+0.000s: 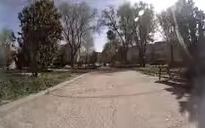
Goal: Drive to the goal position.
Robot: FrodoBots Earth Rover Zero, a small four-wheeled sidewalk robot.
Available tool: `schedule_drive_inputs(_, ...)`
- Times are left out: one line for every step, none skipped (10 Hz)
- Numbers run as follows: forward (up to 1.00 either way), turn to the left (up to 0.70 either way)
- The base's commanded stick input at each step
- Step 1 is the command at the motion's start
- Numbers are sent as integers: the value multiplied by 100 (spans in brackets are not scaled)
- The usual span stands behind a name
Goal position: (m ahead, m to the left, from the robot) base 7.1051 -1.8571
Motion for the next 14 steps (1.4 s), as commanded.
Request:
schedule_drive_inputs(70,0)
schedule_drive_inputs(70,0)
schedule_drive_inputs(70,0)
schedule_drive_inputs(70,0)
schedule_drive_inputs(70,0)
schedule_drive_inputs(70,0)
schedule_drive_inputs(70,0)
schedule_drive_inputs(70,0)
schedule_drive_inputs(70,0)
schedule_drive_inputs(70,0)
schedule_drive_inputs(70,0)
schedule_drive_inputs(70,0)
schedule_drive_inputs(70,0)
schedule_drive_inputs(70,0)
